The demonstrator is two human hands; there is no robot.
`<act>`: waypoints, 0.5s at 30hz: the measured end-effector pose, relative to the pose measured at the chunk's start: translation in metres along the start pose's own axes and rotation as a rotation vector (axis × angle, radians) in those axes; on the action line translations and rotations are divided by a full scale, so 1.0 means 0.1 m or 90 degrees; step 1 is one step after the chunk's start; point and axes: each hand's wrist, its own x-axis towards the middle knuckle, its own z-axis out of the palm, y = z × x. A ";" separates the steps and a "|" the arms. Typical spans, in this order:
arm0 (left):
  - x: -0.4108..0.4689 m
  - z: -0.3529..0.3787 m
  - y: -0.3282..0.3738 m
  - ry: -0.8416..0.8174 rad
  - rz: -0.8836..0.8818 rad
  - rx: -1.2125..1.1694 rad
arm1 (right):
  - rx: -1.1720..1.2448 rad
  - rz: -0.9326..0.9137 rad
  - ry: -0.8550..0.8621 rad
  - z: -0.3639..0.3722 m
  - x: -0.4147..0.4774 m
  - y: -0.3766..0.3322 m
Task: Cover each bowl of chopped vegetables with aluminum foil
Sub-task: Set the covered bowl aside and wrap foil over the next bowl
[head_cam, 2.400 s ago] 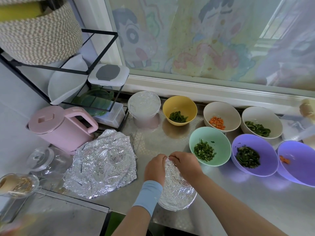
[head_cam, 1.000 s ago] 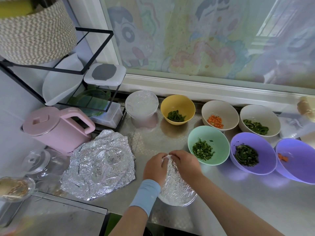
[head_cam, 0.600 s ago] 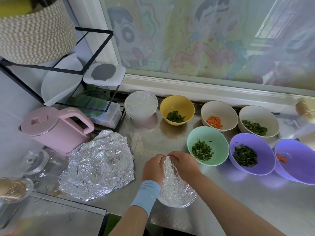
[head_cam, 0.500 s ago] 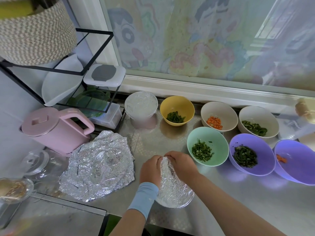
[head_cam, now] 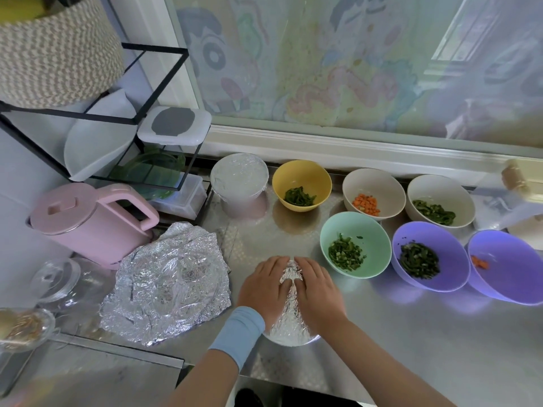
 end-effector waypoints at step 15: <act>0.19 -0.13 0.02 0.006 -0.239 -0.383 | 0.353 0.272 0.039 -0.03 -0.04 0.07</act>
